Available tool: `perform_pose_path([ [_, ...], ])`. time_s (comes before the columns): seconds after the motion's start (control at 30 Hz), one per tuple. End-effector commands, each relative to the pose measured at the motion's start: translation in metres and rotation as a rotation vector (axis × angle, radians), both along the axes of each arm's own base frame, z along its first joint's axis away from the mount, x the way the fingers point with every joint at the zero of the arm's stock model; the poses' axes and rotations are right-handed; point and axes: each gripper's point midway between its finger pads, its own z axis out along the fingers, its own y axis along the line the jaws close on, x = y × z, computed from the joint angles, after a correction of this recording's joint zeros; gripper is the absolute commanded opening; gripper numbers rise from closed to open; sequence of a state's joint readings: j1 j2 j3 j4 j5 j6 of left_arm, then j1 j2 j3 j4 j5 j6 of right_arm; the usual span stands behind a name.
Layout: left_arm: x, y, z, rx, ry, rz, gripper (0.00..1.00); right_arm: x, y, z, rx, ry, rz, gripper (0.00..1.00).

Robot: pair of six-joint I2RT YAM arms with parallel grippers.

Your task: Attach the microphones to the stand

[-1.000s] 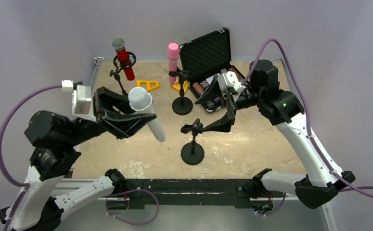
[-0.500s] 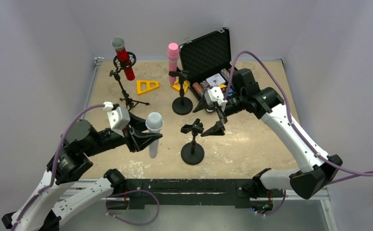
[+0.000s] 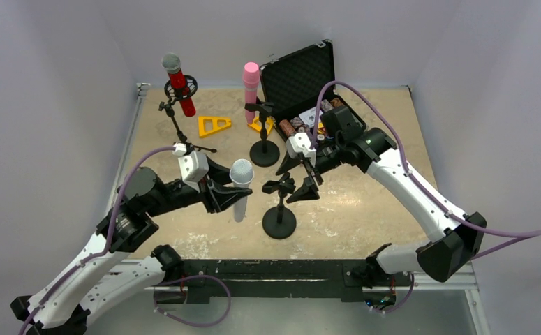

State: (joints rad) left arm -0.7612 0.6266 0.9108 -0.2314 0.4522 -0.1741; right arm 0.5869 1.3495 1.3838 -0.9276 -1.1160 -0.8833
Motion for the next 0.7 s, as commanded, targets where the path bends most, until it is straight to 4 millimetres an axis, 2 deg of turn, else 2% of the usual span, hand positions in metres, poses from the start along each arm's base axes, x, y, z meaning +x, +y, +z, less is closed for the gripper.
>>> perform_pose_path([
  [0.0, 0.002, -0.01, 0.02, -0.081, -0.057, -0.039, 0.0, -0.007, 0.002, 0.002, 0.018, 0.007, 0.026, 0.81],
  [0.37, 0.004, -0.018, 0.019, -0.124, -0.082, -0.064, 0.0, -0.007, 0.005, 0.008, 0.024, 0.051, 0.026, 0.8],
  [0.53, 0.01, -0.023, 0.016, -0.111, -0.091, -0.066, 0.0, -0.008, 0.004, 0.008, 0.028, 0.047, 0.02, 0.7],
  [0.67, 0.011, -0.026, 0.018, -0.114, -0.104, -0.07, 0.0, -0.009, 0.004, 0.008, 0.033, 0.05, 0.011, 0.55],
])
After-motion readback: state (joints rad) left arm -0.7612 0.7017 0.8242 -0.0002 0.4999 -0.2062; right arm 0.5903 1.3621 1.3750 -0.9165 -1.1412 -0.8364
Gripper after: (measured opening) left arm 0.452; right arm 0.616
